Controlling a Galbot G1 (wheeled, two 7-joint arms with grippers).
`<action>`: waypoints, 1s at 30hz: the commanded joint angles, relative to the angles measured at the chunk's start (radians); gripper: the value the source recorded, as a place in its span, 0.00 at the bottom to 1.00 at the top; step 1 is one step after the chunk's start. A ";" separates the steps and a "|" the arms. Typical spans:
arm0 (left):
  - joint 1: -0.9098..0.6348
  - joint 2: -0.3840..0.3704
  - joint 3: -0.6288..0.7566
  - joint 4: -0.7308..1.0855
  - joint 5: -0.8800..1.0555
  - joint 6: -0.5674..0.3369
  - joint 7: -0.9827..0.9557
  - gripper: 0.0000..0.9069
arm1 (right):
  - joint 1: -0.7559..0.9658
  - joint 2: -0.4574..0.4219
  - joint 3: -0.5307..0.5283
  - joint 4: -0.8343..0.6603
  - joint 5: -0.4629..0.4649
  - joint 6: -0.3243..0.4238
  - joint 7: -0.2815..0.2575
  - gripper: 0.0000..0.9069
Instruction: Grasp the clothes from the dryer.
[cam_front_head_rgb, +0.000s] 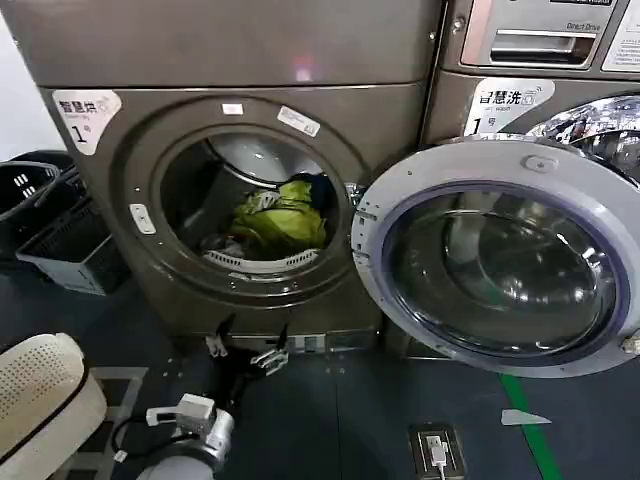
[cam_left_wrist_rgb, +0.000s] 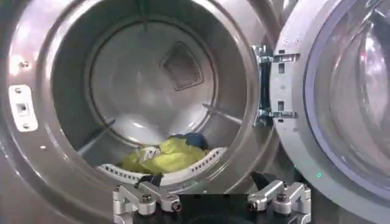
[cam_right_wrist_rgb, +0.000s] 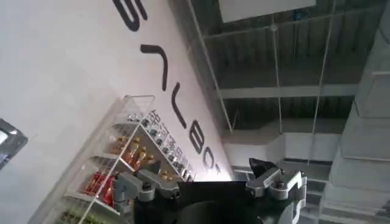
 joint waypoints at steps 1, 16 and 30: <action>-0.001 0.002 0.000 -0.001 -0.001 0.002 0.002 1.00 | 0.000 0.001 0.001 0.000 0.001 0.001 -0.001 1.00; 0.003 -0.002 -0.005 -0.018 0.000 0.002 0.001 1.00 | -0.001 0.000 0.003 0.000 0.004 -0.001 -0.008 1.00; 0.010 -0.004 -0.005 -0.027 0.002 0.000 0.001 1.00 | -0.014 0.006 0.014 0.003 0.011 -0.001 -0.011 1.00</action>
